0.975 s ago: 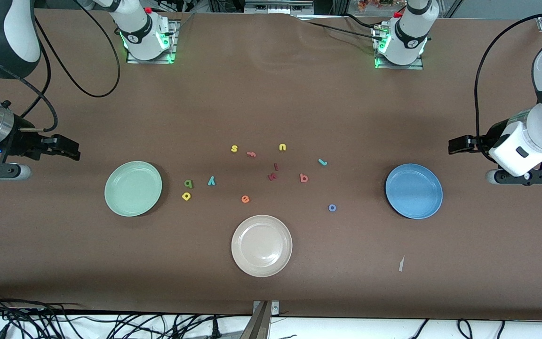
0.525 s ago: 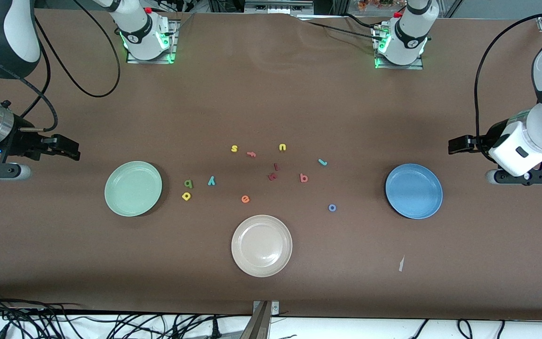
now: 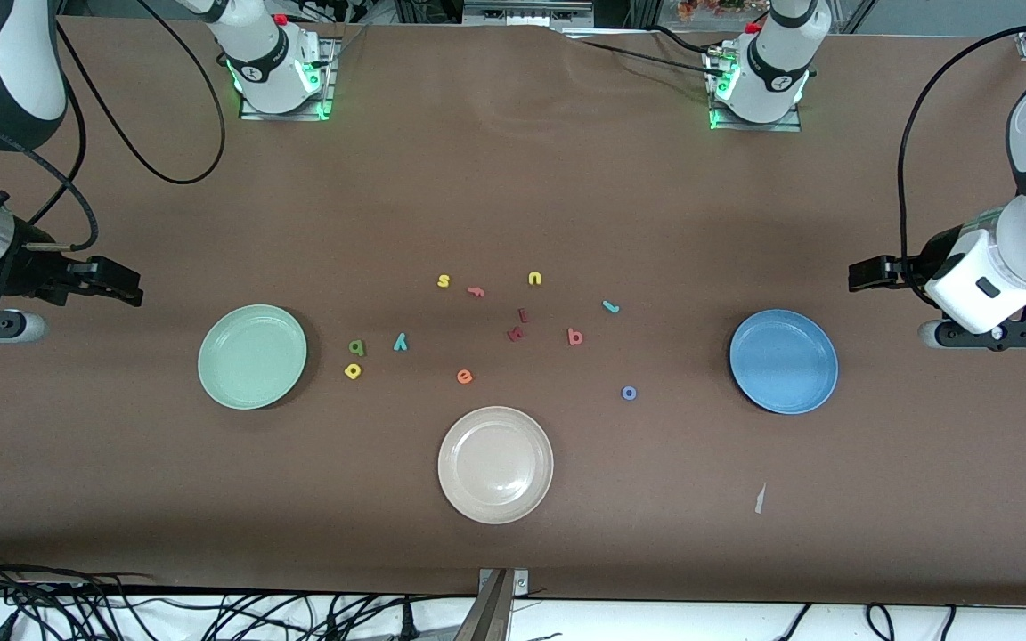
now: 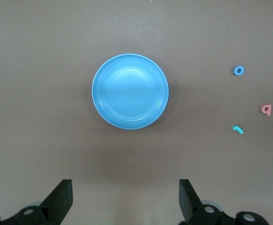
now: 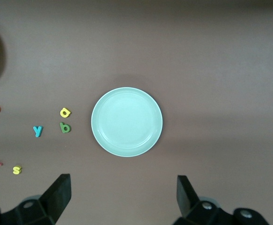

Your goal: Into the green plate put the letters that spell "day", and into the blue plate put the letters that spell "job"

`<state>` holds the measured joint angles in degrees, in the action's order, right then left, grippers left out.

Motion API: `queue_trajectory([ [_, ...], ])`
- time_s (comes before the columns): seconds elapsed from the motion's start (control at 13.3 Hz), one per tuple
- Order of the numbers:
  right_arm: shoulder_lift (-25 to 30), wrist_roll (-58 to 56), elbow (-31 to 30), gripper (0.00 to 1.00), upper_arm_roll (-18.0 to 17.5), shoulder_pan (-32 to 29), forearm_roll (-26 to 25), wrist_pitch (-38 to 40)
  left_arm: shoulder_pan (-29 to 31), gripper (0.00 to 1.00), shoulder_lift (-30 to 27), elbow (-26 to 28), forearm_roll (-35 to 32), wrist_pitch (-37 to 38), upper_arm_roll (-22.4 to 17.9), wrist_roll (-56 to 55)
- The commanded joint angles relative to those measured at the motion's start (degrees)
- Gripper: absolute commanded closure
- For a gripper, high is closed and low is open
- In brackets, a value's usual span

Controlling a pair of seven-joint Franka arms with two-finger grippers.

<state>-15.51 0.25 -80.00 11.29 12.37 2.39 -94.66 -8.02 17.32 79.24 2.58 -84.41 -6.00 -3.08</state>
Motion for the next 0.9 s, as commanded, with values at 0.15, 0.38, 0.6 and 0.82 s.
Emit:
queue_trajectory([
  [0.15,-0.3,-4.6,0.8,0.00,-0.2,-0.4,2.3,-0.1,0.0,0.00,-0.6,-0.3,1.1,0.9,-0.2,1.1],
  [0.38,-0.3,-4.8,0.8,0.00,-0.1,-0.4,3.4,-0.1,0.0,0.00,-0.6,-0.3,1.1,0.9,-0.2,1.1],
  [0.6,-0.2,-4.8,0.7,0.00,-0.1,-0.3,3.4,0.0,0.0,0.00,-0.6,-0.3,1.1,0.9,-0.2,1.1],
  [0.82,-0.2,-4.7,0.7,0.00,-0.1,-0.3,2.8,0.1,0.0,0.00,-0.6,-0.3,1.1,0.9,-0.2,1.1],
])
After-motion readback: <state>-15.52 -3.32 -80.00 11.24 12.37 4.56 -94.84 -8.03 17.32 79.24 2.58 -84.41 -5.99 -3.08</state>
